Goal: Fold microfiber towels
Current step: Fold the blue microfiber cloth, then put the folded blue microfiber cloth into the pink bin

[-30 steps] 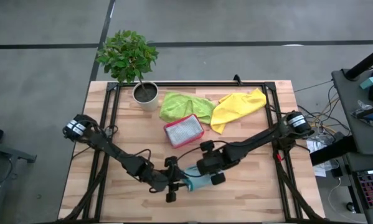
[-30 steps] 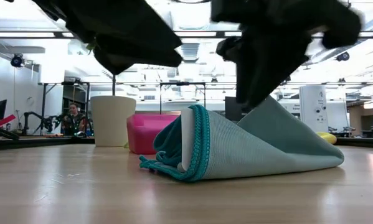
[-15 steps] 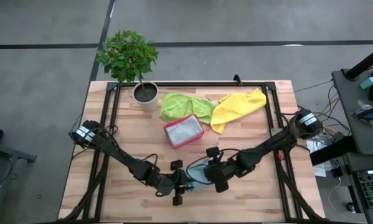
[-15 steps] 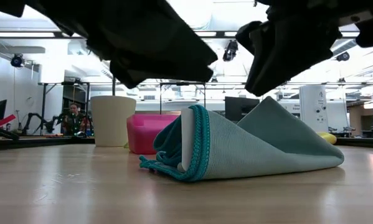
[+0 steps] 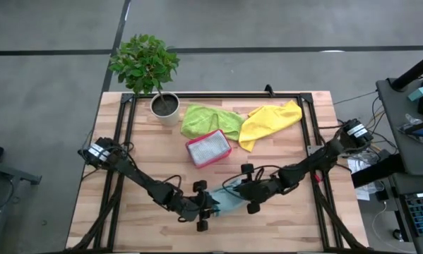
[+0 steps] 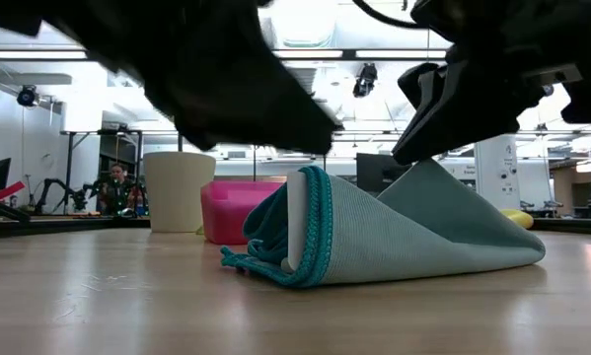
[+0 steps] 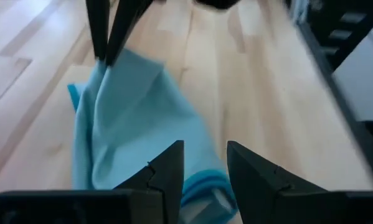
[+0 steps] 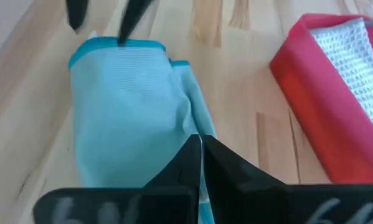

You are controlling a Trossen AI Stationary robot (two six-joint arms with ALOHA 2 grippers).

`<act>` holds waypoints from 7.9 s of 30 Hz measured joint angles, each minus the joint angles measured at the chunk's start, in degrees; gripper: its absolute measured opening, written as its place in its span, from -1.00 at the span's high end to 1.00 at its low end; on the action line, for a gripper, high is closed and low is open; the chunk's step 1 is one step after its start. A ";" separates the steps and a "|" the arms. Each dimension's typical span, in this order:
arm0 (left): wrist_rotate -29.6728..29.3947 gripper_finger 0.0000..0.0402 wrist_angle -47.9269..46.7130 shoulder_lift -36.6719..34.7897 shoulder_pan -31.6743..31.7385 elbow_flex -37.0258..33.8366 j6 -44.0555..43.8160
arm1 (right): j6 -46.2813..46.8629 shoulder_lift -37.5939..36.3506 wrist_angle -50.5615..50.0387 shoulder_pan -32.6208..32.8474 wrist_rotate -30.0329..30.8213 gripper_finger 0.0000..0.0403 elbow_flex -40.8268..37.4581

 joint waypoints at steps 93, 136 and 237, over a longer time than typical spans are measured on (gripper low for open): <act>6.08 0.47 -3.96 1.06 0.56 -4.17 -11.60 | 8.94 0.77 16.78 -0.24 -4.01 0.96 -11.75; 11.91 0.99 -3.99 -3.91 0.07 -3.61 -9.13 | -14.08 -9.50 16.80 -1.73 4.68 0.96 -11.54; 14.71 0.96 -20.21 6.57 10.20 8.89 -25.69 | -17.27 -27.15 39.06 -3.04 2.05 0.96 -31.15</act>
